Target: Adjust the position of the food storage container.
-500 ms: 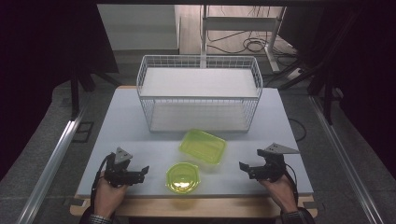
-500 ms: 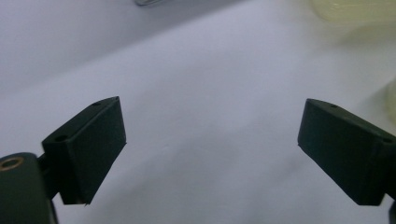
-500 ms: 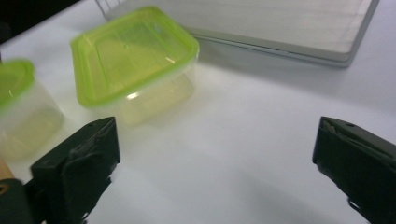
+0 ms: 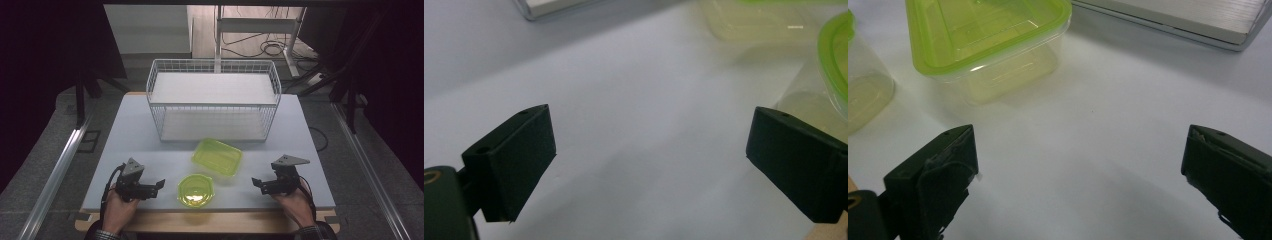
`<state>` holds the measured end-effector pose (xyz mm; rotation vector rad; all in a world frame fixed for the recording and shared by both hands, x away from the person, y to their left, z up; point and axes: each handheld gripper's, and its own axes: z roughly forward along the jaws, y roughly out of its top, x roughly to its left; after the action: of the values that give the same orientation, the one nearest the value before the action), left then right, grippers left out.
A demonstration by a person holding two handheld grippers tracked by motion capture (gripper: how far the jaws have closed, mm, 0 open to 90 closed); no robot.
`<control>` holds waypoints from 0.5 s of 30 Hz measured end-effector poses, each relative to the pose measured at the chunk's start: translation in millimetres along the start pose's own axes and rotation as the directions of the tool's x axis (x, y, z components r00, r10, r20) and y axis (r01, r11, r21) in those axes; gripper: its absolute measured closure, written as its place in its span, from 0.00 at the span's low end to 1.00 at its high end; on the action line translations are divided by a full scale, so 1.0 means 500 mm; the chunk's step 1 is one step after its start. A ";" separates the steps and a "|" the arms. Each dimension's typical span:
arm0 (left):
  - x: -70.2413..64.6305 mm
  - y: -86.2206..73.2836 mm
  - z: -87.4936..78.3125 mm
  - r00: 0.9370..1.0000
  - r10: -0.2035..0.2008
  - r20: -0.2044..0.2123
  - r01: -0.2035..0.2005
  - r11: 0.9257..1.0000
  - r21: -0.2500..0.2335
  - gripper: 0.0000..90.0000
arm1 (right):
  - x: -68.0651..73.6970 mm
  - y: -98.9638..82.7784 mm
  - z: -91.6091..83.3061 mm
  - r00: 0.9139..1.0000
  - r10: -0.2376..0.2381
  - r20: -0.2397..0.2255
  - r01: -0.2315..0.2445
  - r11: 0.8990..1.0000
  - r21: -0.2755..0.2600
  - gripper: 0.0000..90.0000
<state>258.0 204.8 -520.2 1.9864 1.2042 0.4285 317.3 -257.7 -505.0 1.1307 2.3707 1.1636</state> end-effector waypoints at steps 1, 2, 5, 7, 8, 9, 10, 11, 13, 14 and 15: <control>-0.003 0.000 0.002 1.000 0.005 -0.011 -0.005 1.000 0.016 0.05 | 0.000 0.000 -0.001 1.000 0.003 0.000 -0.003 1.000 0.000 0.04; -0.003 0.000 0.002 1.000 0.005 -0.011 -0.005 1.000 0.016 0.05 | 0.000 0.000 -0.001 1.000 0.003 0.000 -0.003 1.000 0.000 0.04; -0.007 0.002 -0.001 1.000 -0.001 -0.007 0.001 1.000 0.022 0.03 | 0.001 0.000 -0.001 1.000 0.004 0.001 -0.004 1.000 0.001 0.05; -0.012 0.005 -0.006 1.000 -0.022 -0.004 0.022 1.000 0.009 0.03 | 0.002 0.000 0.000 1.000 0.003 0.000 -0.003 1.000 0.005 0.06; -0.012 0.005 -0.006 1.000 -0.022 -0.004 0.022 1.000 0.009 0.04 | 0.002 0.000 0.000 1.000 0.003 0.000 -0.003 1.000 0.005 0.06; -0.016 0.008 -0.009 1.000 -0.025 0.010 0.025 1.000 0.000 0.04 | 0.004 0.000 0.000 1.000 0.007 -0.004 -0.007 1.000 0.009 0.06; -0.019 0.011 -0.011 1.000 -0.022 0.015 0.023 1.000 -0.003 0.05 | 0.005 0.000 0.001 1.000 0.004 -0.009 -0.004 1.000 0.010 0.07; -0.026 0.014 -0.015 1.000 -0.004 0.011 0.004 1.000 -0.010 0.06 | 0.006 0.000 0.001 1.000 0.002 -0.011 -0.002 1.000 0.010 0.07; -0.041 0.020 -0.025 0.999 0.034 0.015 -0.034 0.999 -0.025 0.12 | 0.009 0.001 0.001 1.000 -0.004 -0.010 0.005 1.000 0.012 0.09; -0.054 0.026 -0.036 0.997 0.055 0.048 -0.053 0.997 -0.051 0.19 | 0.011 0.001 0.001 1.000 -0.009 -0.007 0.009 1.000 0.011 0.10; -0.054 0.026 -0.036 0.997 0.055 0.048 -0.053 0.997 -0.051 0.23 | 0.011 0.001 0.001 1.000 -0.009 -0.007 0.009 1.000 0.011 0.10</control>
<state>241.2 185.9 -496.2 1.9792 1.1009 0.4300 314.3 -253.3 -504.2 1.1200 2.3879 1.1550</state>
